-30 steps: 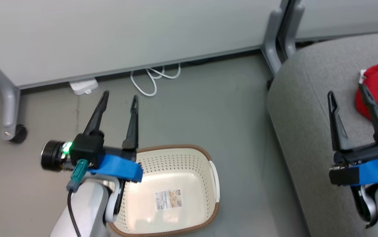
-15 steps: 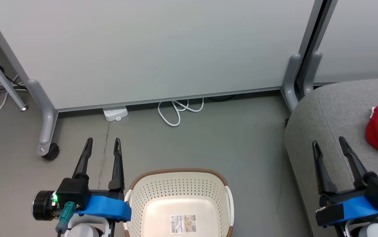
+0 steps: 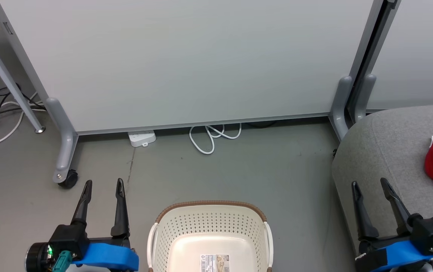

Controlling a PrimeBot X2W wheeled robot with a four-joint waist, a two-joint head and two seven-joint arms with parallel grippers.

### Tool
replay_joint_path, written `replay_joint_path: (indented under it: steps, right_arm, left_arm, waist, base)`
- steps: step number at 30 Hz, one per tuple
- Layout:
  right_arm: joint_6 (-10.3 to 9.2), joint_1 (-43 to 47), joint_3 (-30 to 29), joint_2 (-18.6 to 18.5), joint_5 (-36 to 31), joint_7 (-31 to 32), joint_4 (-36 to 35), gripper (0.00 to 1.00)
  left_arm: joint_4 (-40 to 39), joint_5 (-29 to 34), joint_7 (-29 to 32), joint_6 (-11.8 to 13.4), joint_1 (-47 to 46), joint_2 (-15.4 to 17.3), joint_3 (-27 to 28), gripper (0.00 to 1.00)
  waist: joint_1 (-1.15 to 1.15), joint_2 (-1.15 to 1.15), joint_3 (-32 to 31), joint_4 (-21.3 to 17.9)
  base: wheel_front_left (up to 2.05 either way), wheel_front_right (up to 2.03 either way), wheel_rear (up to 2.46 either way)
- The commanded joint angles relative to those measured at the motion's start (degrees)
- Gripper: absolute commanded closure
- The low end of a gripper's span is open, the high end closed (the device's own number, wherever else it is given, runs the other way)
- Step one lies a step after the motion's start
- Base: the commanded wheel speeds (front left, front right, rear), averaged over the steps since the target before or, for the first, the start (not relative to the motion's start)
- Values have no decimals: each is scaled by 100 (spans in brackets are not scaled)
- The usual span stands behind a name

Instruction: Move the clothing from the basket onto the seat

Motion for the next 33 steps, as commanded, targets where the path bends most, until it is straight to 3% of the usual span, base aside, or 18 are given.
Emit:
replay_joint_path:
  steps: [1, 14, 15, 20, 33]
  right_arm:
    - [1, 81, 8, 27, 33, -3, 19, 0]
    - [1, 82, 10, 68, 75, -3, 84, 0]
    - [0, 5, 10, 58, 27, 0, 73, 100]
    - [0, 27, 15, 75, 30, 14, 297, 100]
    - [0, -89, -83, 106, 1469, 401, 331, 100]
  left_arm:
    - [-20, 43, -16, -36, 57, -24, 36, 0]
    - [41, -43, -16, 17, 60, -32, -64, 0]
    - [34, -57, 1, 7, 56, -24, -42, 100]
    - [246, -60, 36, 9, 185, -27, -36, 100]
    - [280, -1483, 407, -68, 56, -28, 143, 100]
  waist:
    - [1, -1, -13, 17]
    - [1, -1, -39, 52]
    - [1, -1, -40, 52]
    - [1, -1, -40, 53]
    - [1, -1, -25, 5]
  base:
    - [0, 0, 0]
    - [0, 0, 0]
    - [0, 0, 0]
    - [0, 0, 0]
    - [0, 0, 0]
